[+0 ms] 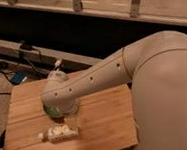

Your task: Place the bottle in the ceramic bowl

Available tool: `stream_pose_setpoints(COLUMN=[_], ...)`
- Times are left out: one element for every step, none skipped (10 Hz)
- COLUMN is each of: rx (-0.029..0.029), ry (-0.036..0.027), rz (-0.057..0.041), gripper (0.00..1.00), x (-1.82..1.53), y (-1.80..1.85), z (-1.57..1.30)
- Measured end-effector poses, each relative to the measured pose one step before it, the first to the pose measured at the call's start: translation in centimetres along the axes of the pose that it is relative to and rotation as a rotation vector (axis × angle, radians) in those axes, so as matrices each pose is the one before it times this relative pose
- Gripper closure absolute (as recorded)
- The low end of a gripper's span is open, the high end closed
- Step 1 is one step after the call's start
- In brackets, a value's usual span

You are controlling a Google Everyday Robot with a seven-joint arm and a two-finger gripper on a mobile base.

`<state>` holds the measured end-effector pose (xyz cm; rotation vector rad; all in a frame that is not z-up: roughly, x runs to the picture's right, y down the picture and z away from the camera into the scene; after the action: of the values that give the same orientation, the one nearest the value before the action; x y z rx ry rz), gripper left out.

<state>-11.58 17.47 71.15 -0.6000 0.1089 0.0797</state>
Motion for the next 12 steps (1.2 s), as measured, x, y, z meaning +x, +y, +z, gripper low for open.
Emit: stream_pose_setpoints(rx=[-0.00773, -0.00882, -0.01285, -0.01705, -0.01241, -0.01208, -0.01889, -0.01364, -0.00946, -0.01427, 0.00016, -0.00051], ry=[-0.01001, -0.00562, -0.0139, -0.01832, -0.00897, -0.00578, -0.00647, -0.00596, 0.00001, -0.00119, -0.00315, -0.00062], rz=[-0.00778, -0.00636, -0.0075, -0.01279, -0.00903, -0.00451, -0.00805, -0.00565, -0.00073, -0.0004, 0.00066, -0.00004], gripper=[0.2, 0.2, 0.2, 0.2, 0.2, 0.2, 0.2, 0.2, 0.2, 0.2, 0.2, 0.2], x=[-0.654, -0.552, -0.866, -1.063, -0.478, -0.253, -0.449, -0.388, -0.013, -0.03, -0.059, -0.002], y=[0.319, 0.097, 0.144, 0.129, 0.024, 0.144, 0.475, 0.506, 0.325, 0.342, -0.02, 0.016], z=[0.657, 0.702, 1.013, 1.078, 0.8, 0.64, 0.809, 0.464, 0.324, 0.537, -0.022, 0.034])
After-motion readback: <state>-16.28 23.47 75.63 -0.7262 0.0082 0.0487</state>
